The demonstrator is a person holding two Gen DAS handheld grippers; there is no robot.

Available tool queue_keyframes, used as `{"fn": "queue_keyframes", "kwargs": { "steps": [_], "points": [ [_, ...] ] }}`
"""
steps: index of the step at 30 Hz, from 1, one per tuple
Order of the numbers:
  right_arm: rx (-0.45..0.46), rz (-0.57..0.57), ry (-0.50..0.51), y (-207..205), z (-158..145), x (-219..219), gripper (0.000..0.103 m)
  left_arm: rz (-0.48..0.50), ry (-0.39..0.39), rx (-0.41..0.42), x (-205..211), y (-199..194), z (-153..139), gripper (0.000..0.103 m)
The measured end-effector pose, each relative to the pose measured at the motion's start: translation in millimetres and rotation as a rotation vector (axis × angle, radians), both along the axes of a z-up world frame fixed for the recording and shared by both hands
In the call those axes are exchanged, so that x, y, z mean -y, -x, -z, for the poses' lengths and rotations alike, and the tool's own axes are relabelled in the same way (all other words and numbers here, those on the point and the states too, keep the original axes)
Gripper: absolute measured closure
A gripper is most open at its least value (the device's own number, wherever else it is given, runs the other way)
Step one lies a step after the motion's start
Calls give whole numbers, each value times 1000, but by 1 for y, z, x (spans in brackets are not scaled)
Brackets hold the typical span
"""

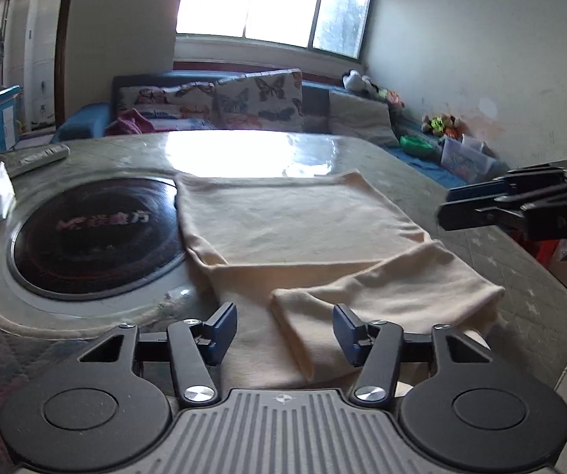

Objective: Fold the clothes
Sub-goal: 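Fold the held sleeve over the sweatshirt body with the left tool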

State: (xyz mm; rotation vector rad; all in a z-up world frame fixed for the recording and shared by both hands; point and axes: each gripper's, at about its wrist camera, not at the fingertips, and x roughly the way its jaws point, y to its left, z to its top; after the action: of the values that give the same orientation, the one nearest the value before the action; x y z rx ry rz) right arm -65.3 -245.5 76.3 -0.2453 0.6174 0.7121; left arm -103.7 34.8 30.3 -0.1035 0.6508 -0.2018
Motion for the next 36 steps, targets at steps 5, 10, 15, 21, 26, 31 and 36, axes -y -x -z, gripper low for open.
{"fn": "queue_keyframes", "kwargs": {
  "steps": [5, 10, 15, 21, 26, 31, 36],
  "points": [
    [-2, 64, 33, 11, 12, 41, 58, 35, -40, -40, 14, -5, 6, 60],
    [-12, 87, 69, 20, 31, 67, 52, 61, -87, -53, 26, -9, 9, 78],
    [-17, 73, 68, 29, 41, 73, 47, 65, -119, -30, 33, -15, -8, 97],
    [17, 49, 71, 38, 46, 71, 34, 112, -139, 52, 50, -35, -54, 98],
    [56, 57, 58, 38, 48, 62, 31, 169, -173, 141, 78, -60, -100, 98],
    [75, 122, 14, 30, 53, 56, 31, 220, -200, 211, 106, -84, -136, 98],
    [60, 224, -38, 20, 59, 64, 31, 257, -216, 245, 127, -96, -151, 98]
  ]
}}
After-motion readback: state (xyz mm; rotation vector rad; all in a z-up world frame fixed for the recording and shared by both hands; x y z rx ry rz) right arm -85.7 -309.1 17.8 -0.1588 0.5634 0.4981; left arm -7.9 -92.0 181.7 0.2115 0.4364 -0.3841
